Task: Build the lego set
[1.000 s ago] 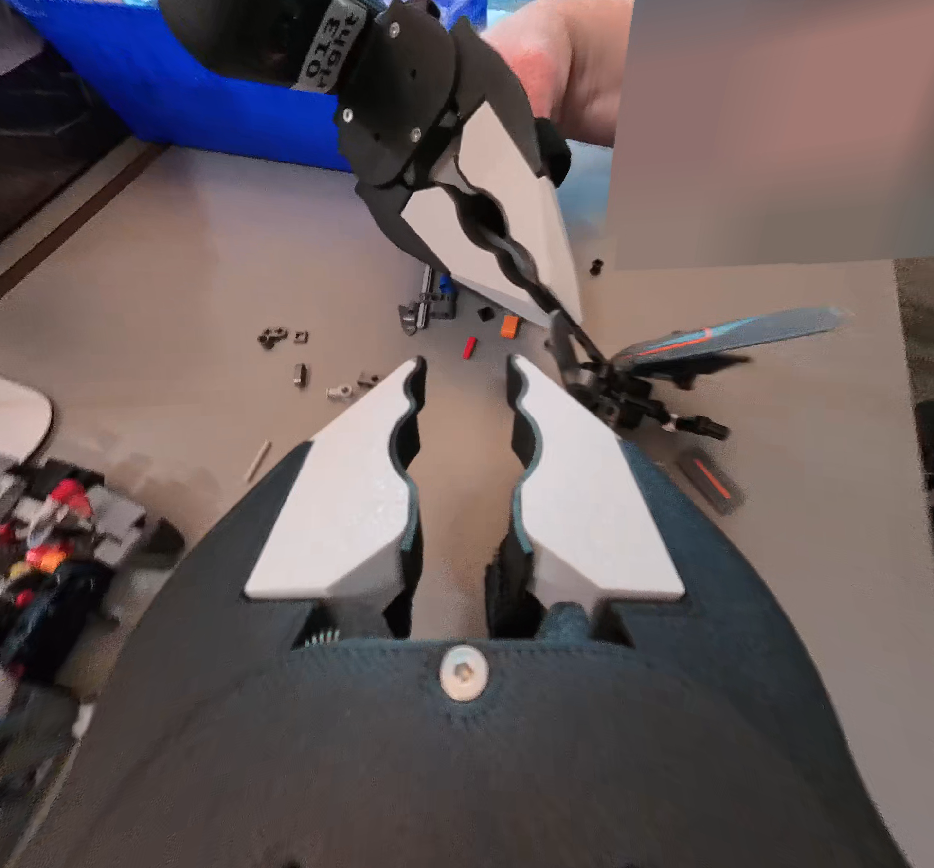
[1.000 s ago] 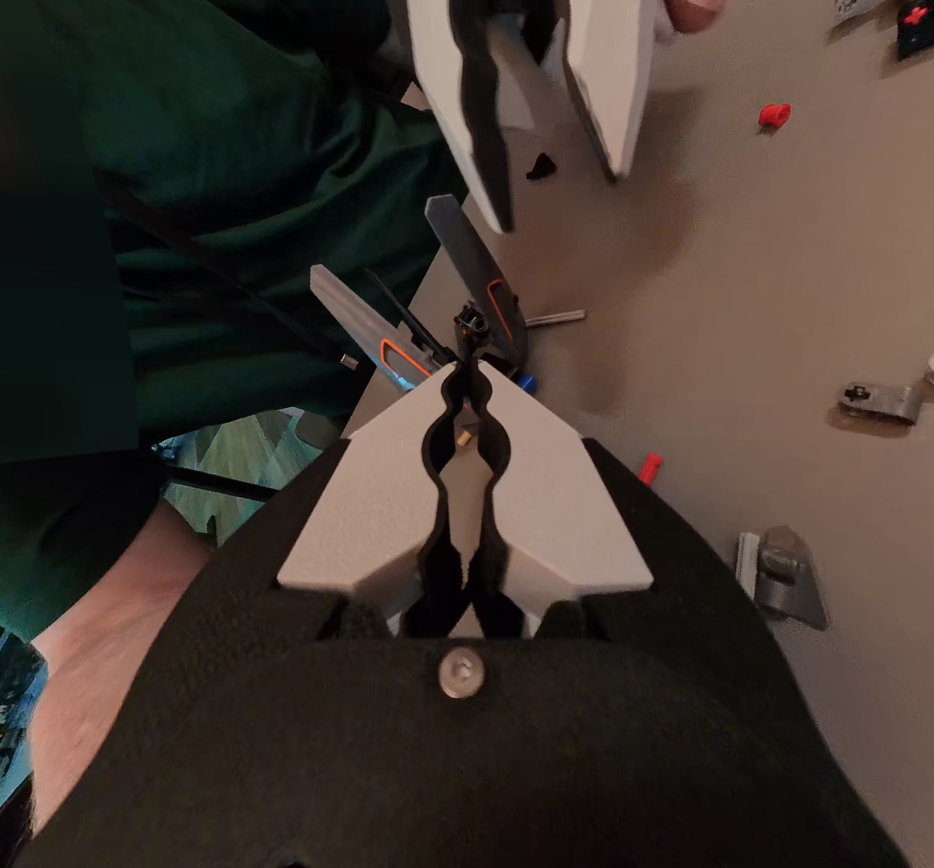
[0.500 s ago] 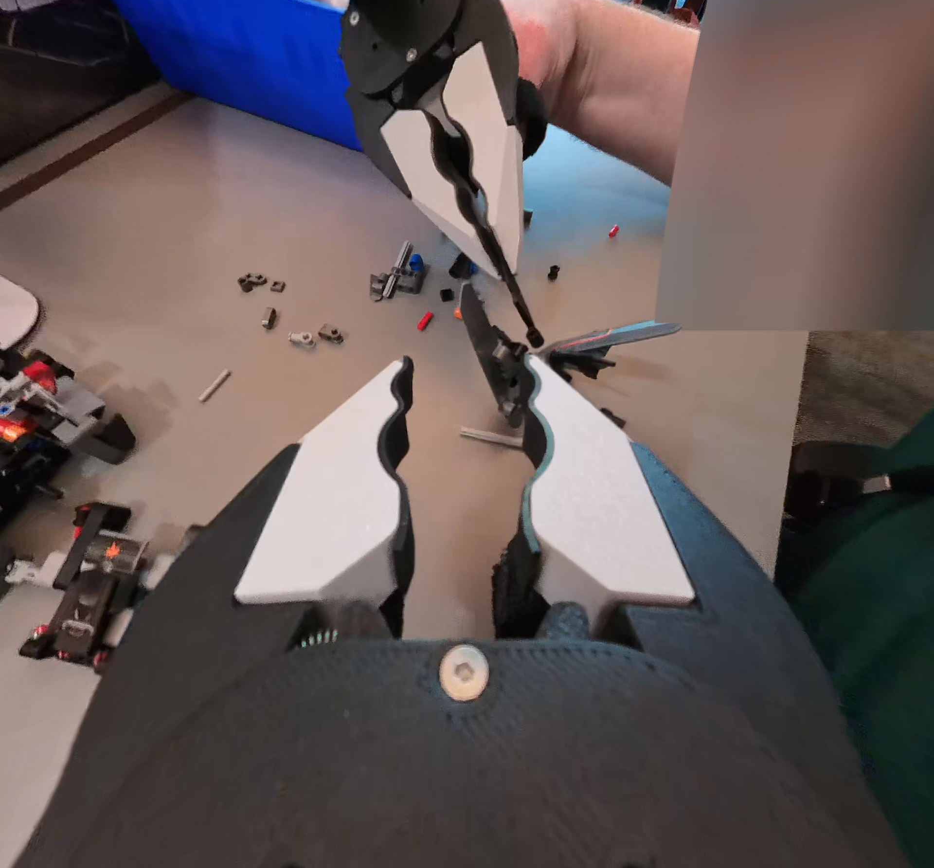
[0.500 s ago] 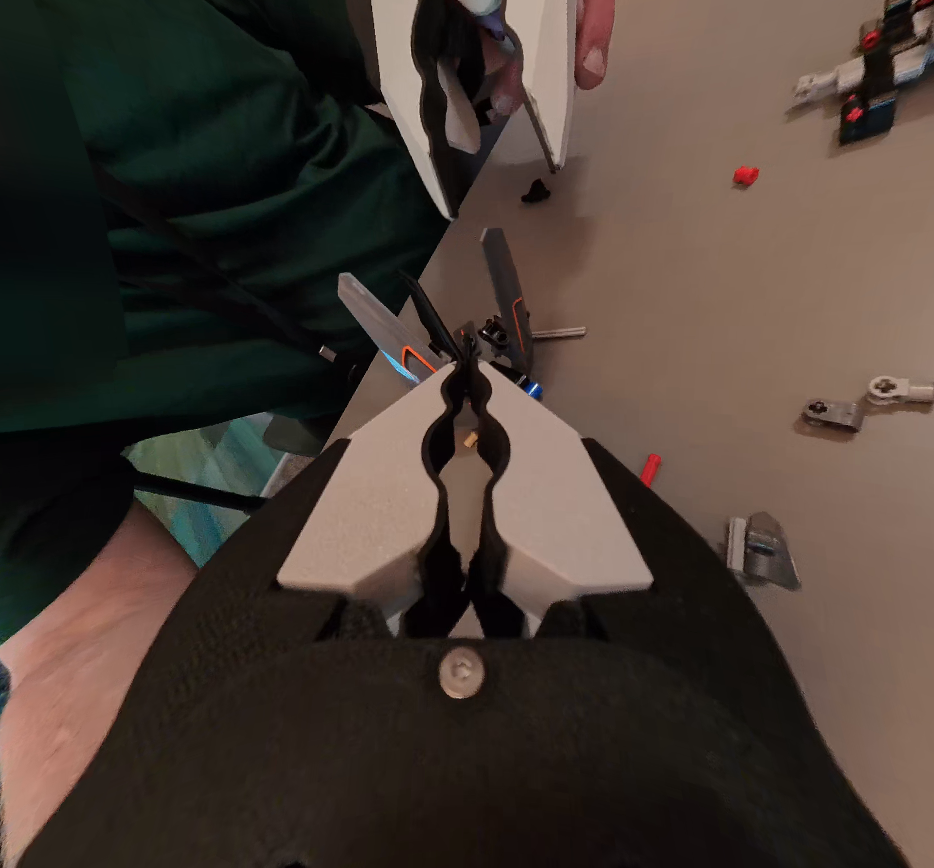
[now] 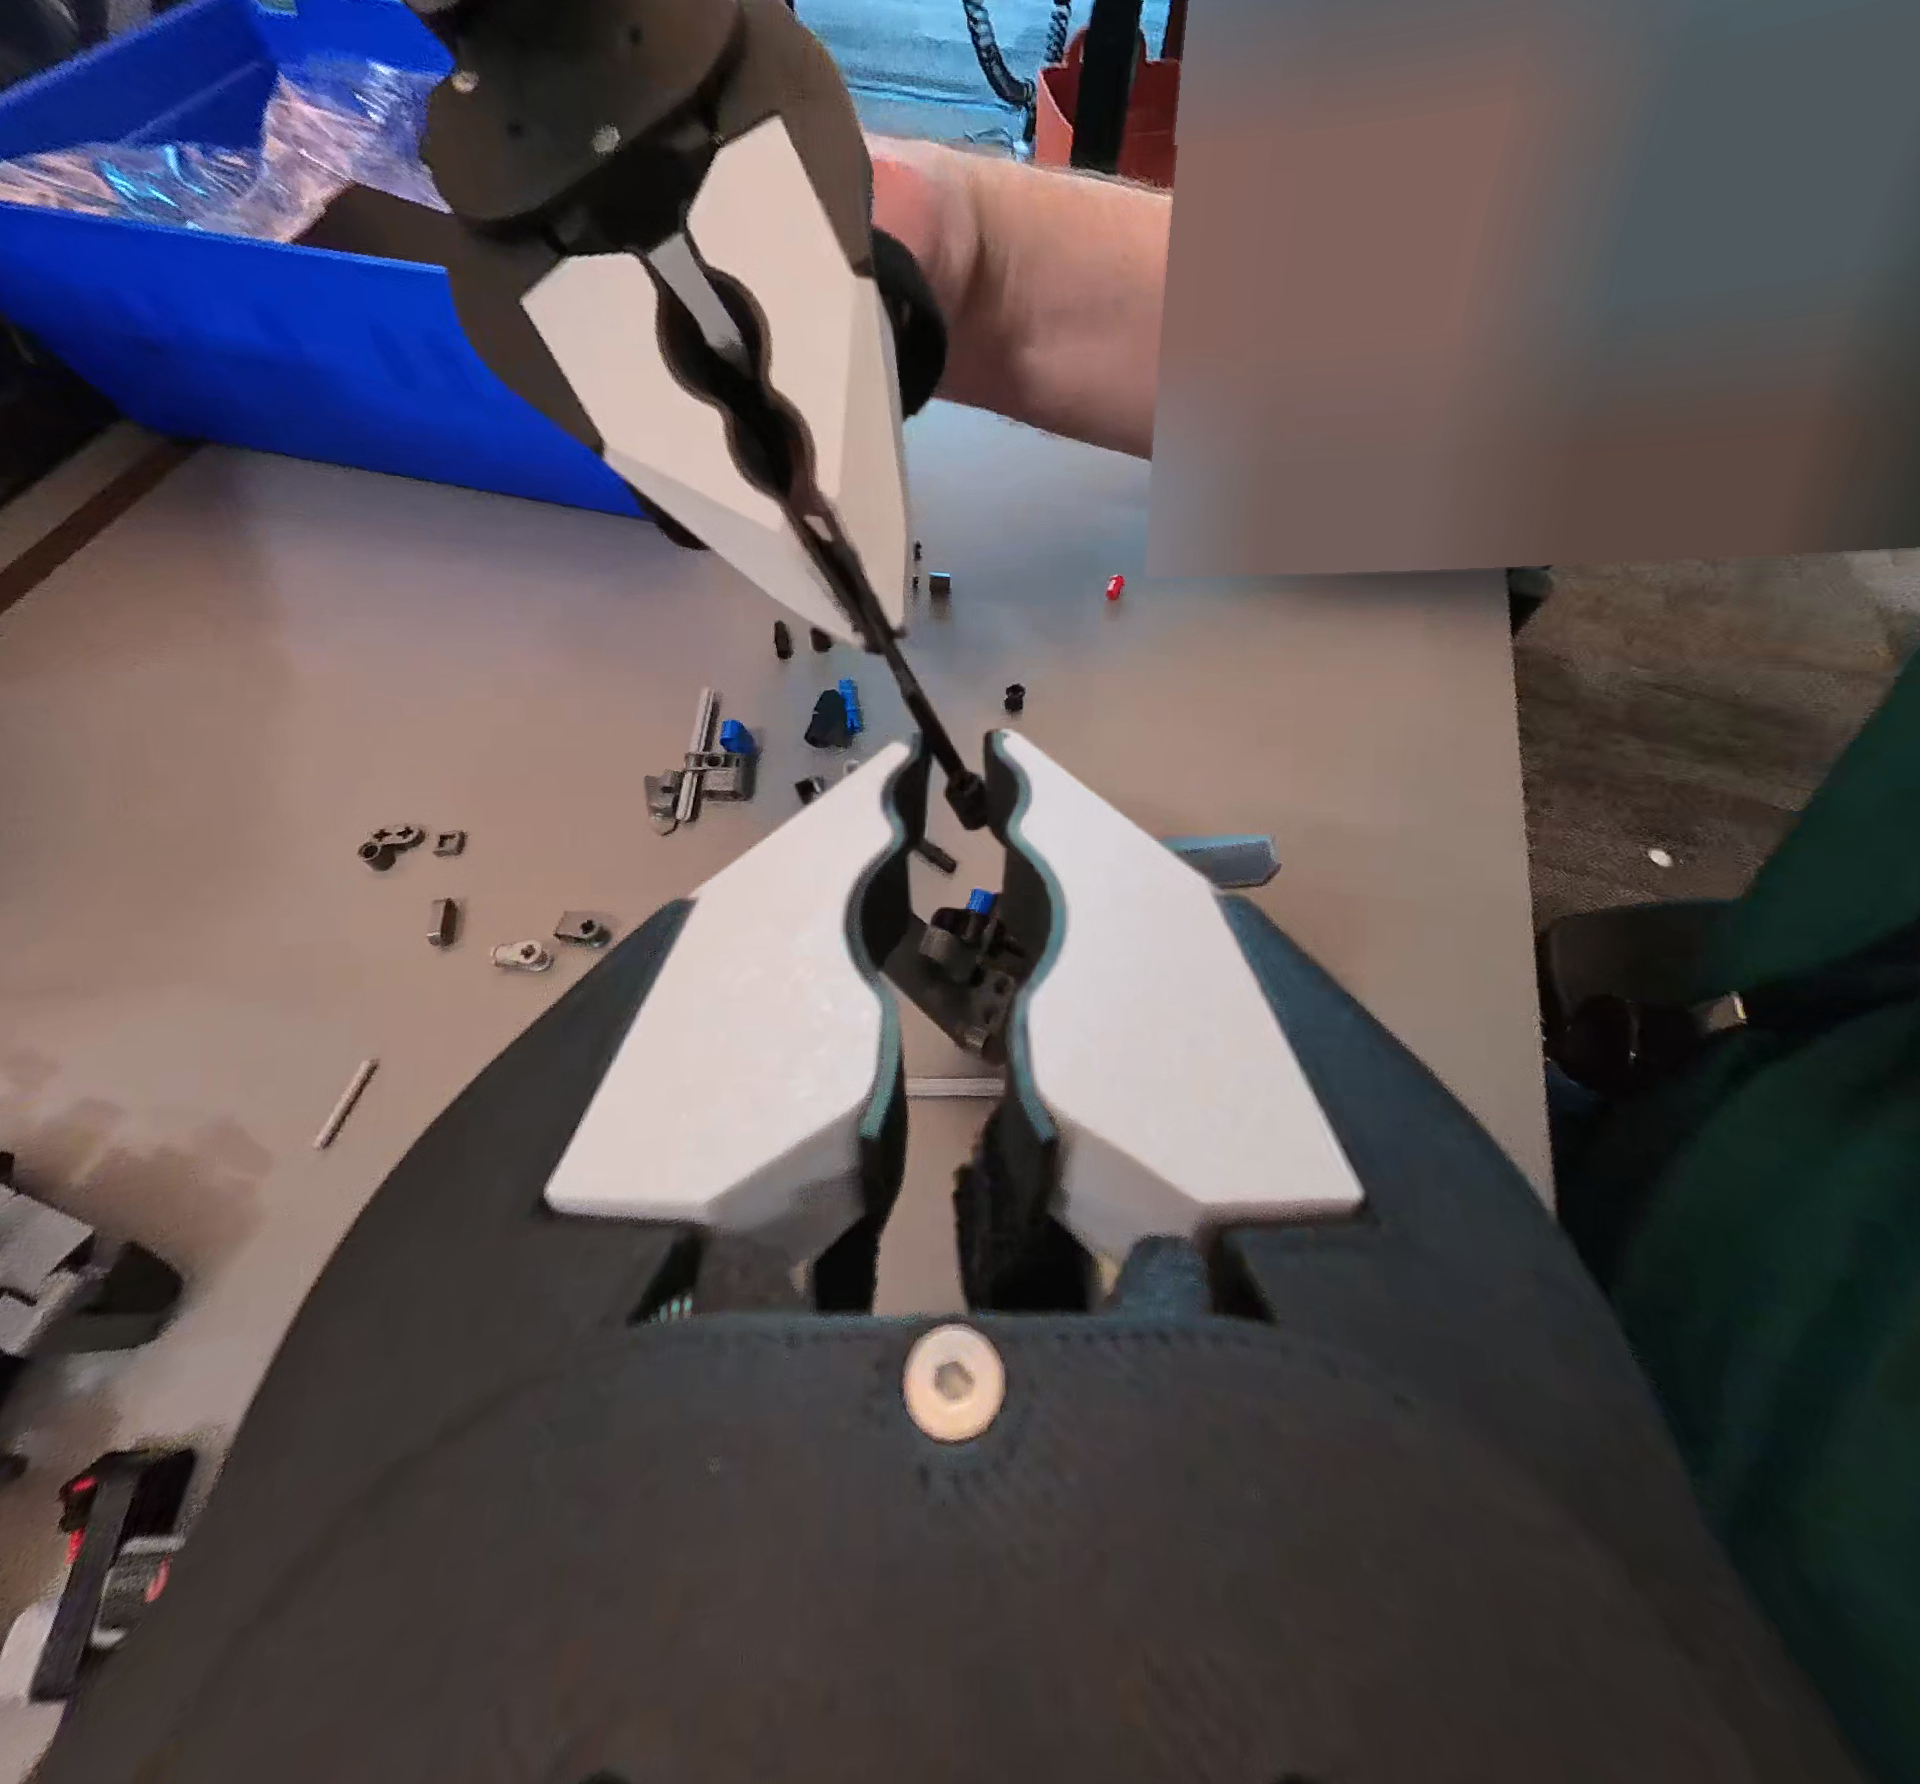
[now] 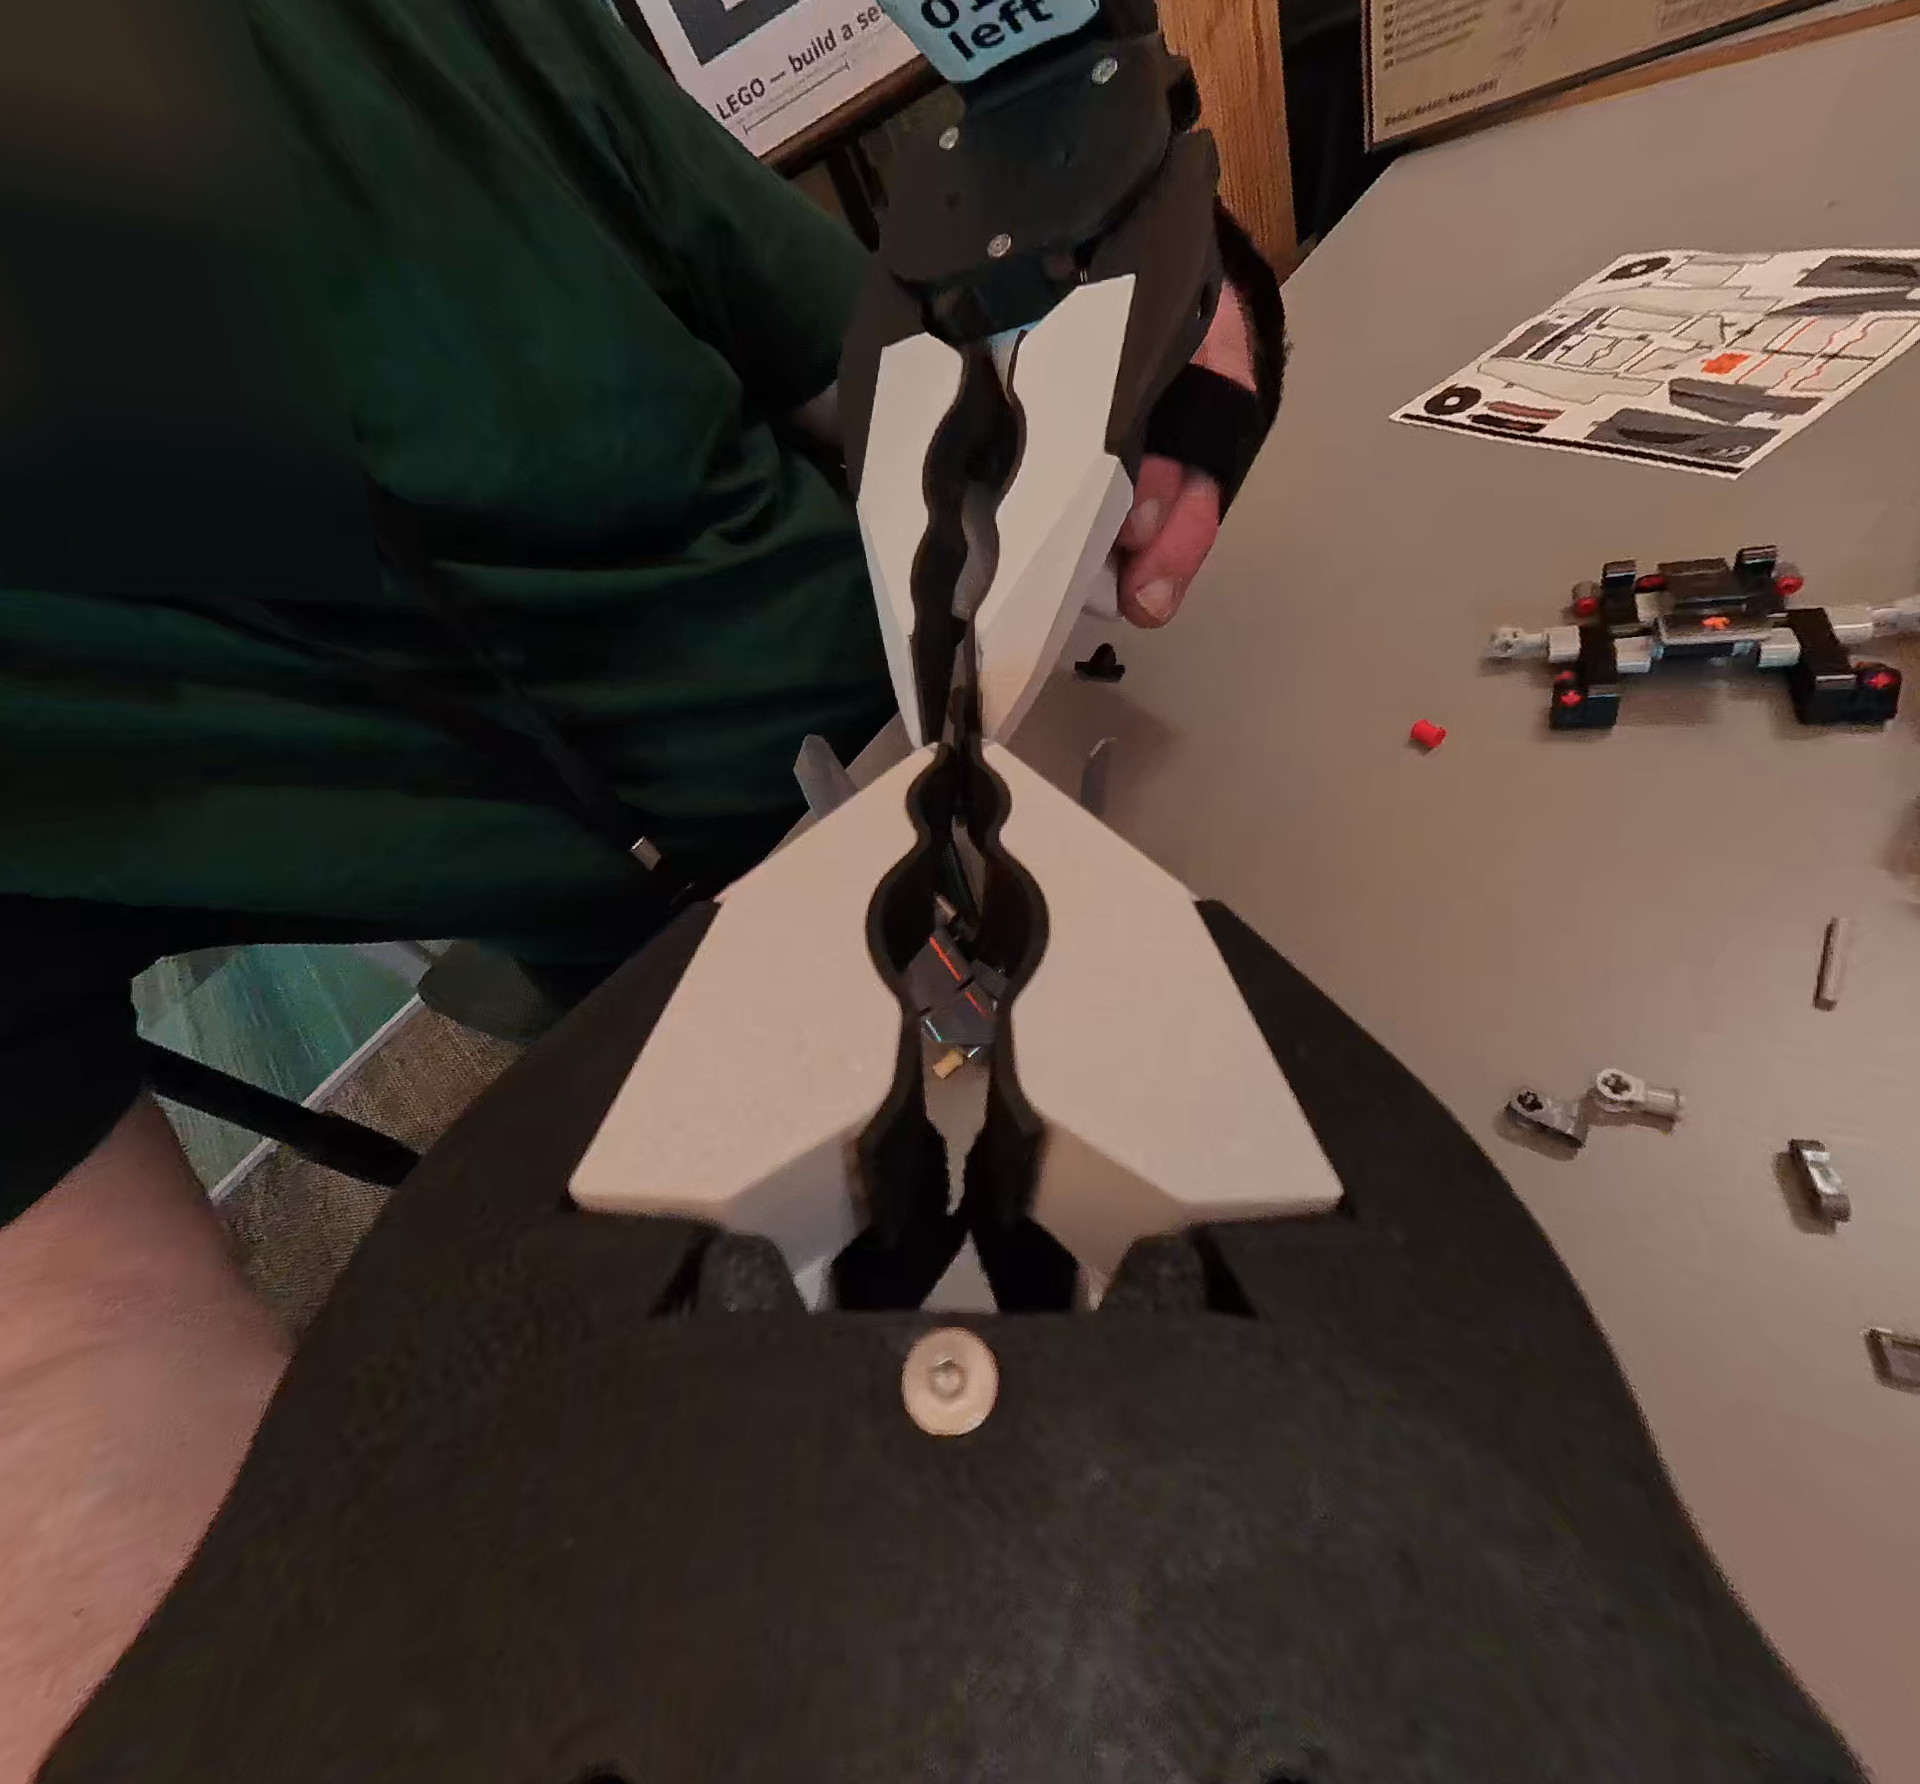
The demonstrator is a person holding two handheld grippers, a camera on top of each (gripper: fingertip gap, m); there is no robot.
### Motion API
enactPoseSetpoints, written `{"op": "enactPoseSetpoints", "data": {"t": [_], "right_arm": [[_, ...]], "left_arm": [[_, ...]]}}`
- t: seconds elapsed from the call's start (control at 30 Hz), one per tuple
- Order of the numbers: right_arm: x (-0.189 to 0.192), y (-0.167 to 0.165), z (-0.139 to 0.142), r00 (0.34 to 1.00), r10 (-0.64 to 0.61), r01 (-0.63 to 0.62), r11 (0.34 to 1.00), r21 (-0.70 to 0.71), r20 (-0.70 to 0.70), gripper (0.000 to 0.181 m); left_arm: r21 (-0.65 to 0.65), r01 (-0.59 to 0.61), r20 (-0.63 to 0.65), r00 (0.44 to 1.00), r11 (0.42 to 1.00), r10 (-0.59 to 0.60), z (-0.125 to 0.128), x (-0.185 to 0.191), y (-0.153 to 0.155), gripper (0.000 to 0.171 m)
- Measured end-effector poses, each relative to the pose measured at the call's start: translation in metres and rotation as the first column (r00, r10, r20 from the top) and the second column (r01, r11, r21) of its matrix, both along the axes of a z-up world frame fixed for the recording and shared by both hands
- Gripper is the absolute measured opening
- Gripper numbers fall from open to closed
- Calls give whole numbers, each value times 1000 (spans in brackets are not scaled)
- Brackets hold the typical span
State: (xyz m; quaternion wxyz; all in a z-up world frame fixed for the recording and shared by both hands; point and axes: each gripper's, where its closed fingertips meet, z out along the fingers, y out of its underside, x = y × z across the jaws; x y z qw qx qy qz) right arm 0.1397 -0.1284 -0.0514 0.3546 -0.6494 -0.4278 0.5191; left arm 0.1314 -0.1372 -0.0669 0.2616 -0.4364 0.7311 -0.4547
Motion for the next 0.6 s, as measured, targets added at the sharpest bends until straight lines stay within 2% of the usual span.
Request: {"op": "enactPoseSetpoints", "data": {"t": [0.2,0.3,0.37,0.47,0.6], "right_arm": [[0,8,2,999,-39,39,999,10,-12,0],[4,14,6,996,-80,79,997,-23,-36,17],[8,14,5,996,-84,82,995,-57,-40,20],[8,14,5,995,-82,77,992,-95,-51,23],[3,14,4,997,-77,75,993,-87,-27,23]], "left_arm": [[42,-48,31,998,998,47,0,1,10,5],[159,-100,98,992,982,85,4,1,21,4],[251,-147,155,982,957,110,9,1,27,4],[435,-198,210,971,878,115,8,0,33,4],[534,-214,236,967,818,99,4,1,32,4]]}}
